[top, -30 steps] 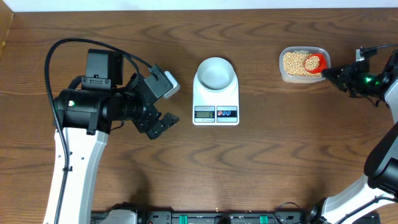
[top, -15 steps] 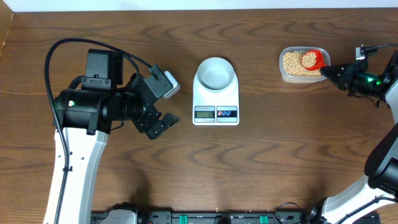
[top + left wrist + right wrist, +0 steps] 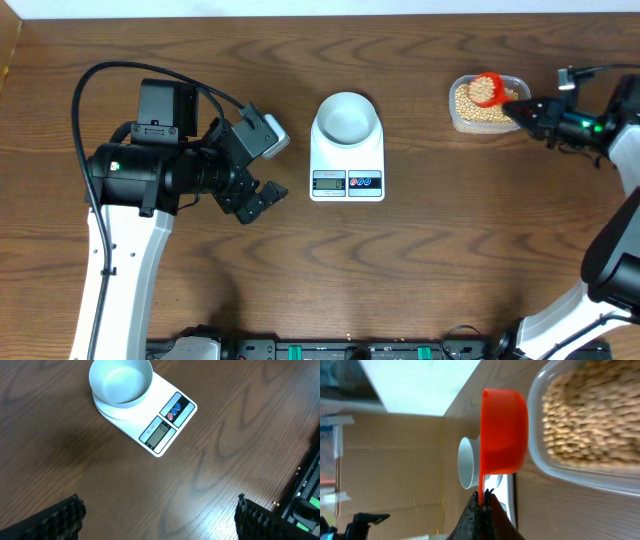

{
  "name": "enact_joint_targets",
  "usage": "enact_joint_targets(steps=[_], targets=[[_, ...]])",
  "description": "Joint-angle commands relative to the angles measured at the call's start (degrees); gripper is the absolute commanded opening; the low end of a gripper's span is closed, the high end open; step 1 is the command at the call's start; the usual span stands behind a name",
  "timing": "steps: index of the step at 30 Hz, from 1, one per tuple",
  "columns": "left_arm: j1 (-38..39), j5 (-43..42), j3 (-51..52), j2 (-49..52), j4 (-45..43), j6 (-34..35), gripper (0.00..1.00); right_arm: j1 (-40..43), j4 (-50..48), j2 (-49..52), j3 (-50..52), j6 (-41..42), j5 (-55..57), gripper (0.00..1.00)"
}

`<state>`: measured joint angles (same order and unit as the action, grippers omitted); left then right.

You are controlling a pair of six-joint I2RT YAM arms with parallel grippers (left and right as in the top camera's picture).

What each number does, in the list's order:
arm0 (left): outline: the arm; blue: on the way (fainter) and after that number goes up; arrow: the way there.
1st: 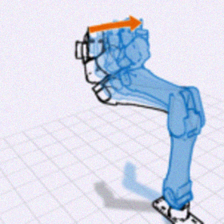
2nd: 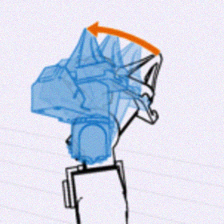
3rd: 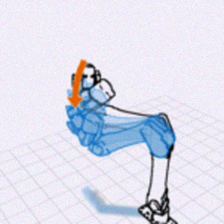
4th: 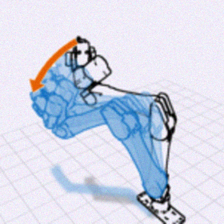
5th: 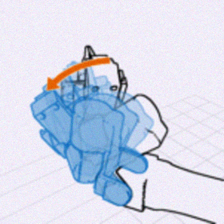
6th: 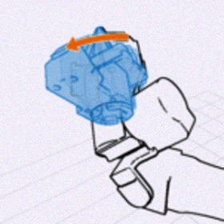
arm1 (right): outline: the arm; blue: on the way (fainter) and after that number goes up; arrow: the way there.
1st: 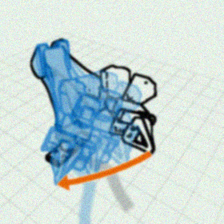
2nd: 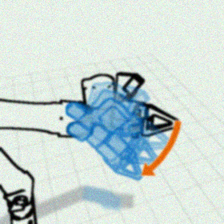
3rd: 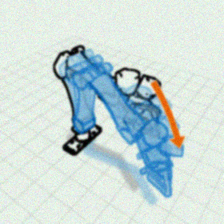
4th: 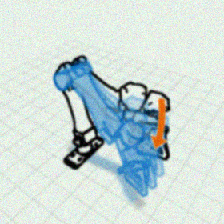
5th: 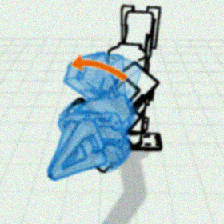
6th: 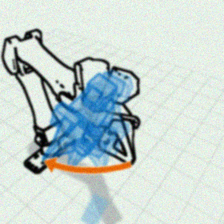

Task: Scoop item into bowl and weigh 50g on scale
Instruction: 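Carry the filled scoop left over the grey bowl and tip beans in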

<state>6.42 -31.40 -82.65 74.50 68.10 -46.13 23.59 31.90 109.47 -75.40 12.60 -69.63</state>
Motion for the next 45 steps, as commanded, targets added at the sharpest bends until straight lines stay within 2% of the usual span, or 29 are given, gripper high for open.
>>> enact_joint_targets(steps=[1,12,25,38,45], targets=[[-0.28,-0.74,-1.44,0.09,0.22,0.55,0.98,-3.08,-0.98,0.42,-0.57,1.49,-2.8,0.01],[-0.28,-0.74,-1.44,0.09,0.22,0.55,0.98,-12.48,-9.99,0.42,-0.57,9.75,-3.43,0.01],[-0.28,-0.74,-1.44,0.09,0.22,0.55,0.98,-23.85,-18.4,0.42,-0.57,9.55,-0.92,0.01],[-0.28,-0.74,-1.44,0.09,0.22,0.55,0.98,-30.08,-18.14,0.42,-0.57,-5.53,7.37,0.01],[-0.28,-0.74,-1.44,0.09,0.22,0.55,0.98,-31.98,-13.88,0.42,-0.57,-16.06,16.37,0.01]])
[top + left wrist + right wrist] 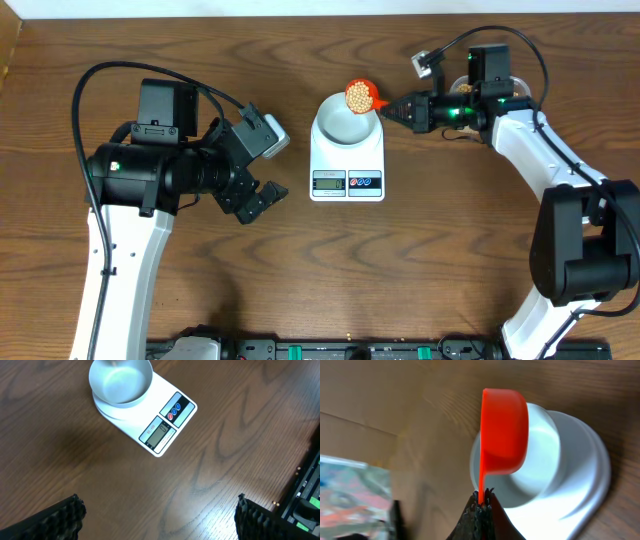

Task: Scoop item into bowl and weigh 50g on scale
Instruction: 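Carry the filled scoop left over the grey bowl and tip beans in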

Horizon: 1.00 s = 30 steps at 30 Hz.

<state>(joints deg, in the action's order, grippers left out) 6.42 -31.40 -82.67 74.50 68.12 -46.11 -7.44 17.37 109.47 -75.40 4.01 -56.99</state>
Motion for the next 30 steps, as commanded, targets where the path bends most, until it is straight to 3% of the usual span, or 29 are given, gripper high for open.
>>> enact_joint_targets(steps=[1,12,30], targets=[[-0.28,-0.74,-1.42,0.09,0.2,0.52,0.98,-1.14,0.87,0.42,-0.57,-8.28,3.74,0.01],[-0.28,-0.72,-1.42,0.09,0.2,0.52,0.98,-3.58,1.92,0.42,-0.57,-15.28,11.04,0.01],[-0.28,-0.74,-1.42,0.09,0.2,0.5,0.98,-4.98,1.7,0.42,-0.57,-16.59,10.99,0.01]])
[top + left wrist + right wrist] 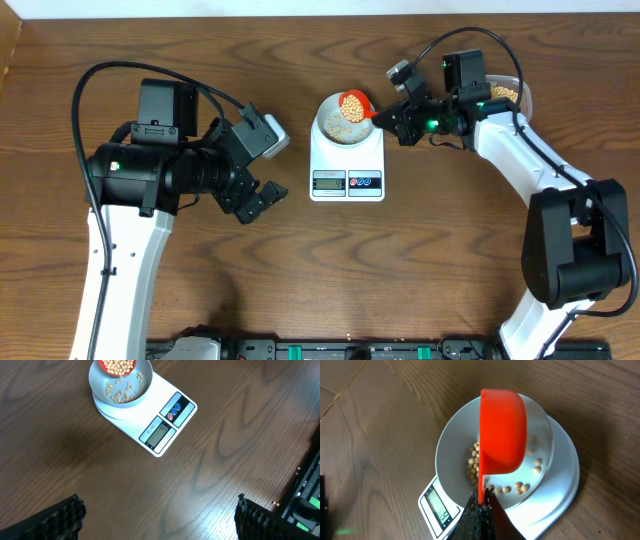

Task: Scoop item into bowl and weigh 50g on scale
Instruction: 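Carry the filled scoop left over the grey bowl and tip beans in, then tilt the red scoop further over the bowl to empty the beans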

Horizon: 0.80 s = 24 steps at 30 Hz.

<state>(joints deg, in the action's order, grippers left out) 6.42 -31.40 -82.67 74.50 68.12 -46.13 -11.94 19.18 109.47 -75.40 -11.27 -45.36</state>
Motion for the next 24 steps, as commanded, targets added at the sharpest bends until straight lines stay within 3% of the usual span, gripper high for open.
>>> enact_joint_targets(steps=[1,20,24], targets=[[-0.28,-0.74,-1.42,0.09,0.2,0.55,0.98,-0.48,-0.11,0.42,-0.57,-1.49,-0.61,0.01],[-0.28,-0.74,-1.4,0.09,0.2,0.55,0.98,-0.63,-1.11,-2.64,-0.57,-3.82,1.77,0.01],[-0.28,-0.74,-1.42,0.09,0.22,0.55,0.98,-1.88,0.15,-2.75,-0.57,-7.08,7.04,0.01]])
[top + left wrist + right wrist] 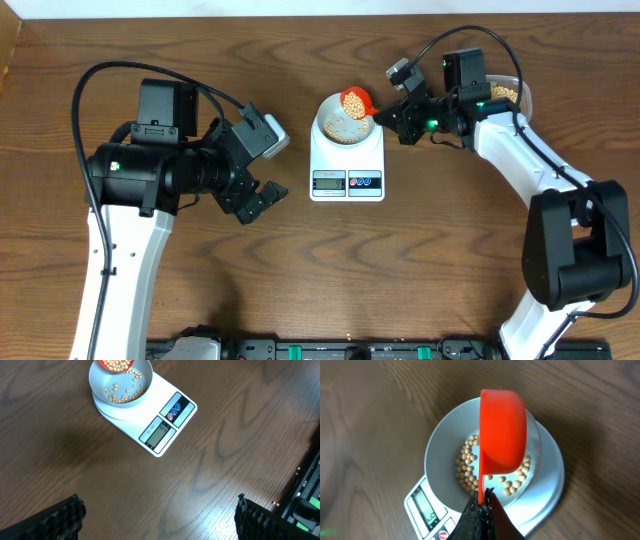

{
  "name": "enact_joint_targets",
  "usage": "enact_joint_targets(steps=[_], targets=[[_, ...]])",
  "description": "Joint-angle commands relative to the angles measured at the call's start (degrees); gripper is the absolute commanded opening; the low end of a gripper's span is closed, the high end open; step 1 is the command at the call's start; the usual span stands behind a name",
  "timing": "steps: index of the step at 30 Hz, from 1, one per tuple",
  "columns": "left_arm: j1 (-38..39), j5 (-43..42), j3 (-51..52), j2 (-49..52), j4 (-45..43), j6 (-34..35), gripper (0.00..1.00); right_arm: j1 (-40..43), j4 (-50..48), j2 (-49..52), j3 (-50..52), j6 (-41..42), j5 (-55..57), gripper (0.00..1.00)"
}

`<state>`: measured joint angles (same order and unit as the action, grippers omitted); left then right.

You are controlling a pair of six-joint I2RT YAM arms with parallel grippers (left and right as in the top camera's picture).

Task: Scoop item into bowl and weigh 50g on scale
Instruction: 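Tilt the red scoop further over the bowl to empty the beans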

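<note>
A white bowl point(346, 122) stands on a white digital scale point(347, 180) at the table's middle back, holding a scatter of tan beans point(470, 471). Above its right rim hangs an orange scoop point(356, 100), tilted, with beans still in it. My right gripper point(482, 492) is shut on the scoop's thin handle. The bean container point(506, 92) sits at the back right, partly hidden by the right arm. My left gripper point(160, 512) hovers open left of the scale, nothing between its fingers point(70, 510).
Bare wooden table lies around the scale point(165, 425). A dark rail with green parts point(350, 350) runs along the front edge. The left arm's base and cable point(120, 170) occupy the left side.
More beans lie in the bowl than before. The scoop has stayed tilted over the bowl's right rim, shifted slightly. The left arm has not moved.
My right gripper first held the filled scoop at the bean container at the back right. Then it held the scoop at the empty bowl's rim. Then the scoop was tilted with beans in the bowl, and now more beans lie there.
</note>
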<state>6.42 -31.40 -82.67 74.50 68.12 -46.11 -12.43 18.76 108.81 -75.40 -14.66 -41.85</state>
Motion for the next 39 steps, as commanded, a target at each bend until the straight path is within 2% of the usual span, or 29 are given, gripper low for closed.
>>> enact_joint_targets(steps=[1,10,25,29,39], targets=[[-0.28,-0.74,-1.42,0.09,0.2,0.52,0.98,-1.9,0.92,-2.1,-0.57,-4.63,5.14,0.01],[-0.28,-0.74,-1.42,0.09,0.22,0.5,0.98,-3.5,0.74,-3.8,-0.59,-5.4,11.26,0.01],[-0.28,-0.74,-1.42,0.09,0.22,0.5,0.98,-4.22,1.33,-6.82,-0.59,-5.77,11.74,0.01],[-0.28,-0.74,-1.42,0.09,0.2,0.52,0.98,-5.18,2.47,-6.58,-0.57,-6.99,16.37,0.01],[-0.28,-0.74,-1.42,0.09,0.2,0.52,0.98,-6.78,2.64,-7.96,-0.57,-7.34,18.84,0.01]])
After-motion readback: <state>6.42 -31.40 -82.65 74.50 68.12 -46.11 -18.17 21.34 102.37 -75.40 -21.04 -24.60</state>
